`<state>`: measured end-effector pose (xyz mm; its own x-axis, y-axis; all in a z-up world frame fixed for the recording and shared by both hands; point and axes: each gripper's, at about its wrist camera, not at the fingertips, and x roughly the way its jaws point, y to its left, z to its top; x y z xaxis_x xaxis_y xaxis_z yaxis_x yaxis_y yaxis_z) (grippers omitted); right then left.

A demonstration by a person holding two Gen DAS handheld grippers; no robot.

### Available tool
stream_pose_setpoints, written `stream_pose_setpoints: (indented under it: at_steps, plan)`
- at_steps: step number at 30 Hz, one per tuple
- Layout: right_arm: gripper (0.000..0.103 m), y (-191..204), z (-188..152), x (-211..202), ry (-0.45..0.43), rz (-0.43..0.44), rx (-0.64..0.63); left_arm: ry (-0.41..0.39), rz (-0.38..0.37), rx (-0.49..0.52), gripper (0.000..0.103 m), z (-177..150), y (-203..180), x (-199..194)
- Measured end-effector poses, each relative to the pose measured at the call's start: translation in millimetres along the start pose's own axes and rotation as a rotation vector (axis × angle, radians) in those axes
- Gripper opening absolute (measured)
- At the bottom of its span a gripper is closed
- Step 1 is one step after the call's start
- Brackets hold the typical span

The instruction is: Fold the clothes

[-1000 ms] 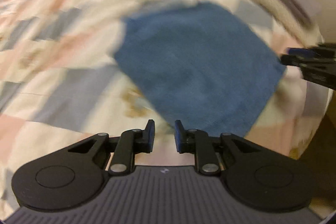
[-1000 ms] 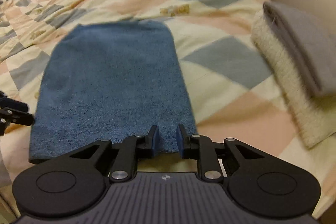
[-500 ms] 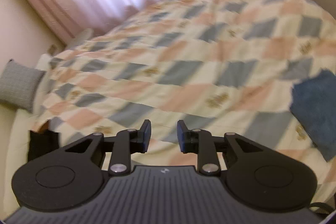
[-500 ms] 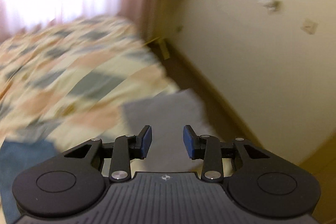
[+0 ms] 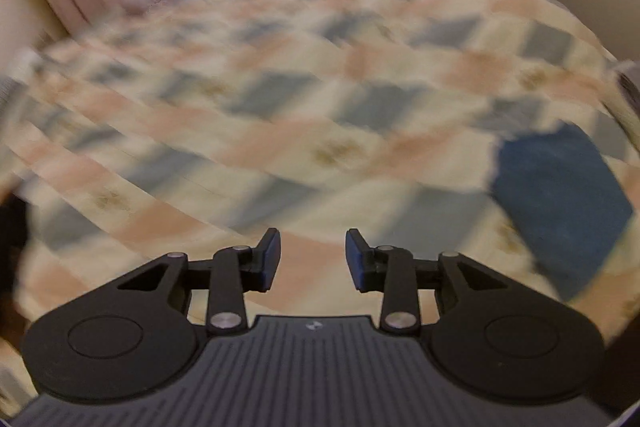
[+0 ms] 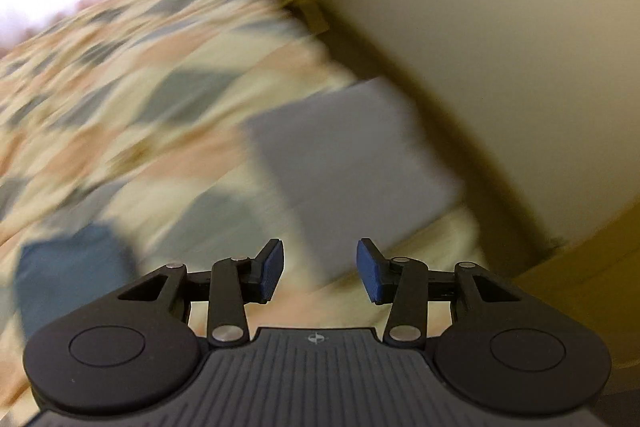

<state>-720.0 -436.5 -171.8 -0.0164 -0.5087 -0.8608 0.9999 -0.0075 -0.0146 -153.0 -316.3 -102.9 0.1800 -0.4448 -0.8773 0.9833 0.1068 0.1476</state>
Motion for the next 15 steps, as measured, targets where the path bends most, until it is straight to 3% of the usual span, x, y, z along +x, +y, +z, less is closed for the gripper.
stream_pose_setpoints:
  at_steps: [2, 5, 10, 15]
  plan:
    - [0.044, 34, -23, 1, 0.021, 0.063, -0.037, 0.020, -0.055, -0.001, 0.031, -15, -37, 15]
    - [0.044, 73, -50, -15, 0.012, 0.173, -0.083, 0.041, -0.066, 0.012, 0.031, -29, -87, 21]
    - [0.050, 111, -67, -37, -0.026, 0.280, -0.189, 0.035, 0.010, 0.017, 0.031, -44, -152, 3]
    - [0.054, 103, -81, -62, -0.042, 0.337, -0.237, 0.031, 0.075, -0.002, 0.036, -61, -209, -20]
